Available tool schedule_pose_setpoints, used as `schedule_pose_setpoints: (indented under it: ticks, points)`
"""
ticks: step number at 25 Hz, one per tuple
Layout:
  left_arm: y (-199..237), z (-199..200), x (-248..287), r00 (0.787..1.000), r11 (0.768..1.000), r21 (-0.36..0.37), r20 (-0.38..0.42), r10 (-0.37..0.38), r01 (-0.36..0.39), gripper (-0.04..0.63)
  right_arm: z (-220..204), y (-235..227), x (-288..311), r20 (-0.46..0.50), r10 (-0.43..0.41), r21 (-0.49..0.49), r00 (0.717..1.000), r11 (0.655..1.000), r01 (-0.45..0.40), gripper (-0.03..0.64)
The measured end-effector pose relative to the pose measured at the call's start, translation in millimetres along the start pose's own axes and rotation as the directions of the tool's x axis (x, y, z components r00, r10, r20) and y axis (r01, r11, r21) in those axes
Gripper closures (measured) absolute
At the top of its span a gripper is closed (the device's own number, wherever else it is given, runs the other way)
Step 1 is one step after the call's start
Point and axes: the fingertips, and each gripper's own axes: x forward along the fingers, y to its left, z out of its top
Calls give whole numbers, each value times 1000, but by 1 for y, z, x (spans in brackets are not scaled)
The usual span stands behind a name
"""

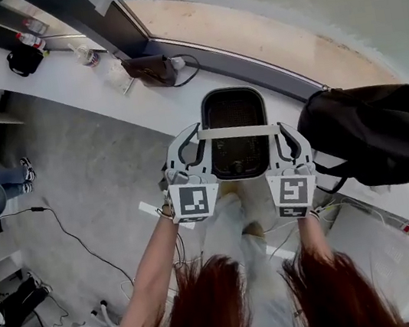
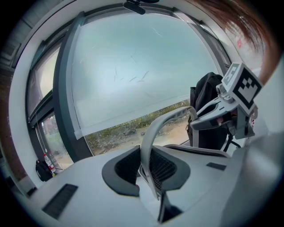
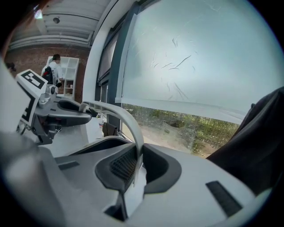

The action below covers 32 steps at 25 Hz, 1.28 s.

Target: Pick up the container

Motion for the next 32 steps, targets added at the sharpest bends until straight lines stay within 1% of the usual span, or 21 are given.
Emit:
schedule_pose_setpoints:
  ticks: [12, 18, 22, 28, 32]
  points:
    - [-27, 51, -53, 1000, 1000, 7, 26, 13, -13, 528, 28, -8, -76, 17, -26, -35, 1000, 999, 27, 563]
    - [-38, 67, -81, 999, 999, -2, 24, 35, -35, 528, 37, -6, -110, 27, -43, -43, 999, 998, 44, 563]
    - [-44, 80, -97, 998, 998, 23, 19, 59, -59, 529, 45, -6, -132, 37, -52, -55, 998, 997, 54, 563]
    - [-53, 106, -122, 994, 995, -4, 32, 103, -103, 529, 60, -9, -166, 54, -68, -53, 996, 996, 70, 563]
    - [-65, 125, -133, 993, 994, 1, 41, 112, -112, 529, 67, -18, -188, 67, -79, -53, 995, 995, 83, 563]
